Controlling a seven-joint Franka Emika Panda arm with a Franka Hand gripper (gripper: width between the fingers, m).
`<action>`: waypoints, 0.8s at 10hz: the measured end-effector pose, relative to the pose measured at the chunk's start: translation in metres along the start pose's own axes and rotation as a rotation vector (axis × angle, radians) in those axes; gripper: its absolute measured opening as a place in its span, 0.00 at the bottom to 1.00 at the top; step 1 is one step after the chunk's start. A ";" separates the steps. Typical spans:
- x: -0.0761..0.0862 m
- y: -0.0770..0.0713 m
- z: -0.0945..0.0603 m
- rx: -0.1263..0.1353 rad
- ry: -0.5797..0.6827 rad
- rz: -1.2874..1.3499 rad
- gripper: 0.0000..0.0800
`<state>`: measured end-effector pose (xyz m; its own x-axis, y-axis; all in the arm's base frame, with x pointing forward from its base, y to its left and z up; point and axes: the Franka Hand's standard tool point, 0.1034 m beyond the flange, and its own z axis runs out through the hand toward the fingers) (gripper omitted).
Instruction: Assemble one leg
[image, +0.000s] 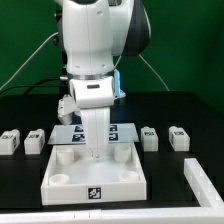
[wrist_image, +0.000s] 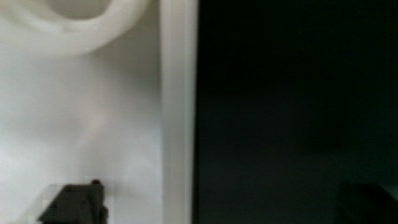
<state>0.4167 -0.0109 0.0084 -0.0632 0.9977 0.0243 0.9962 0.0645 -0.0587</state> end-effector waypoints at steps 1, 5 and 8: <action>0.000 0.001 0.001 0.001 0.000 0.009 0.81; -0.001 0.001 0.001 0.002 0.000 0.011 0.55; -0.001 0.003 0.000 -0.007 0.000 0.012 0.12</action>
Offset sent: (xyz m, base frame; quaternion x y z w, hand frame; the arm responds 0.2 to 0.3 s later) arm 0.0000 0.0000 0.0000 0.0000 0.0000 0.0000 1.0000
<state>0.4193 -0.0117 0.0081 -0.0517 0.9984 0.0234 0.9973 0.0528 -0.0515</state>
